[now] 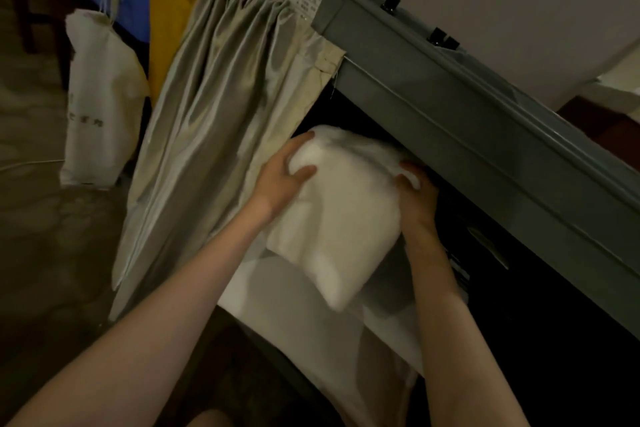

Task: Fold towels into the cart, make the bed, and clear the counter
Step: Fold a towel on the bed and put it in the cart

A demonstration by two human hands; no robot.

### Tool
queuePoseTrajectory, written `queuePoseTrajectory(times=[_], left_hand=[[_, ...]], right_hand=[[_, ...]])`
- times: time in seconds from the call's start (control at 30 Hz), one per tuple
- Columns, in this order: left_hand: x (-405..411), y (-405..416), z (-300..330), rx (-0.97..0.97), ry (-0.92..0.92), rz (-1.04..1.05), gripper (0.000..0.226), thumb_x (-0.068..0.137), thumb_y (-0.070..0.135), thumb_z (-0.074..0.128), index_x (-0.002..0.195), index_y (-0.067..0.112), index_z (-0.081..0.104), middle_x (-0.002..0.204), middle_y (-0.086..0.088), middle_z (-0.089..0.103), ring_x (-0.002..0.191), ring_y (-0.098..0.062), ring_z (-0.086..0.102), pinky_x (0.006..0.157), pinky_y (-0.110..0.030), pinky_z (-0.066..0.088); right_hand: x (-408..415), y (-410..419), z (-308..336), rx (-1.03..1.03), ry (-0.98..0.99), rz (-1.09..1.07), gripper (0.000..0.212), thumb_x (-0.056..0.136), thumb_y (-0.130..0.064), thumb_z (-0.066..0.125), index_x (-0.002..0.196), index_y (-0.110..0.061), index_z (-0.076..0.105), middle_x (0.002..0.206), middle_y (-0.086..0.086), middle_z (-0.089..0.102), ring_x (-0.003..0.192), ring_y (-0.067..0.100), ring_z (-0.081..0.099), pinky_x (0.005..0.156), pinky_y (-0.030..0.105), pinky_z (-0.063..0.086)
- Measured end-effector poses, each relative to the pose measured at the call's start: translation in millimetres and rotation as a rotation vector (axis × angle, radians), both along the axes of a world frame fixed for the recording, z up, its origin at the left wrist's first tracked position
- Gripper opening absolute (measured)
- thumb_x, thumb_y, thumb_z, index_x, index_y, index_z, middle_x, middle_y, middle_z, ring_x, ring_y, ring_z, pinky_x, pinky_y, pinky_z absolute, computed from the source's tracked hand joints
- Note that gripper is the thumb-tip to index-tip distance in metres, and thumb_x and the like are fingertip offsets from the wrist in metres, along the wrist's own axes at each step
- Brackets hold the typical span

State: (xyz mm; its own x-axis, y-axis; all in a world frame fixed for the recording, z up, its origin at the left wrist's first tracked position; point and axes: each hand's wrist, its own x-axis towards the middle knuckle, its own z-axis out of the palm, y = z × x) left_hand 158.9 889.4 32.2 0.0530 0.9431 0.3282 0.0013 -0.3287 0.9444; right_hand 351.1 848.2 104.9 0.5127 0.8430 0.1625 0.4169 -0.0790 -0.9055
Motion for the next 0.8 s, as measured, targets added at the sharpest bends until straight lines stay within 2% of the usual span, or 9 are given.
queuePoseTrajectory(times=[0.1,0.17,0.23,0.3,0.37,0.5,0.6,0.73,0.8], left_hand=[[1.9,2.6,4.0,-0.027,0.019,0.013,0.055,0.086,0.005,0.063,0.137,0.021,0.047,0.138,0.002,0.048,0.120,-0.004,0.042,0.086,0.004,0.027],[2.8,1.2,2.5,0.008,0.065,-0.018,0.058,0.085,0.004,0.063,0.138,0.019,0.045,0.138,0.002,0.046,0.120,-0.004,0.039,0.086,0.007,0.025],[1.8,0.2,2.0,0.022,0.086,-0.067,0.059,0.082,0.011,0.063,0.138,0.019,0.045,0.136,0.005,0.044,0.124,-0.007,0.039,0.090,0.000,0.027],[-0.6,-3.0,1.7,-0.006,0.069,-0.106,0.065,0.073,0.021,0.059,0.137,0.020,0.047,0.135,0.004,0.046,0.123,-0.008,0.042,0.092,-0.006,0.030],[-4.2,-8.5,0.9,-0.036,0.034,-0.128,0.067,0.069,0.021,0.057,0.135,0.020,0.048,0.131,0.005,0.048,0.119,-0.005,0.044,0.091,-0.003,0.033],[-13.9,-16.7,0.5,-0.069,0.001,-0.150,0.062,0.066,0.020,0.060,0.127,0.030,0.052,0.126,0.012,0.050,0.115,0.006,0.045,0.090,-0.003,0.034],[-20.2,-23.4,1.9,-0.056,-0.016,-0.154,0.057,0.068,0.016,0.062,0.122,0.030,0.053,0.118,0.020,0.052,0.102,0.023,0.047,0.087,0.001,0.033],[-27.3,-35.3,8.6,-0.072,-0.045,-0.120,0.053,0.073,0.004,0.065,0.119,0.030,0.056,0.119,0.014,0.054,0.098,0.019,0.050,0.082,0.002,0.034],[-38.0,-44.5,12.4,-0.104,-0.035,-0.097,0.054,0.078,-0.005,0.062,0.120,0.028,0.058,0.119,0.016,0.053,0.094,0.019,0.050,0.079,0.004,0.035]], right_hand=[[-2.1,-7.4,-4.1,-0.175,-0.261,0.023,0.035,0.099,-0.014,0.038,0.130,-0.012,0.054,0.131,0.010,0.055,0.116,0.026,0.053,0.086,0.022,0.039],[-2.4,-15.0,-8.0,-0.216,-0.383,0.008,0.035,0.099,-0.018,0.037,0.128,-0.015,0.055,0.131,0.011,0.055,0.113,0.030,0.053,0.081,0.024,0.037],[-2.1,-16.9,-10.5,-0.270,-0.445,0.027,0.034,0.097,-0.021,0.038,0.124,-0.017,0.059,0.127,0.015,0.057,0.109,0.033,0.054,0.081,0.029,0.041],[-5.7,-21.8,-10.8,-0.315,-0.458,0.047,0.040,0.090,-0.033,0.038,0.116,-0.016,0.064,0.119,0.016,0.061,0.102,0.034,0.056,0.077,0.031,0.043],[-7.0,-26.3,-9.1,-0.315,-0.442,0.048,0.052,0.075,-0.041,0.033,0.108,-0.016,0.066,0.112,0.013,0.064,0.095,0.031,0.057,0.073,0.028,0.041],[-7.3,-33.5,-8.1,-0.322,-0.426,0.078,0.027,0.093,-0.026,0.044,0.102,-0.013,0.066,0.104,0.012,0.063,0.088,0.024,0.053,0.069,0.026,0.037],[-14.0,-40.1,-8.7,-0.262,-0.408,0.066,0.023,0.092,-0.023,0.047,0.098,-0.012,0.066,0.099,0.011,0.064,0.089,0.027,0.055,0.071,0.029,0.041],[-31.6,-62.6,-13.3,-0.188,-0.342,0.067,0.020,0.089,-0.020,0.052,0.092,-0.009,0.068,0.088,0.012,0.065,0.086,0.030,0.058,0.073,0.030,0.045],[-40.3,-73.0,-15.6,-0.203,-0.332,0.062,0.020,0.089,-0.018,0.052,0.100,-0.016,0.069,0.101,0.011,0.068,0.097,0.032,0.060,0.083,0.036,0.051]])
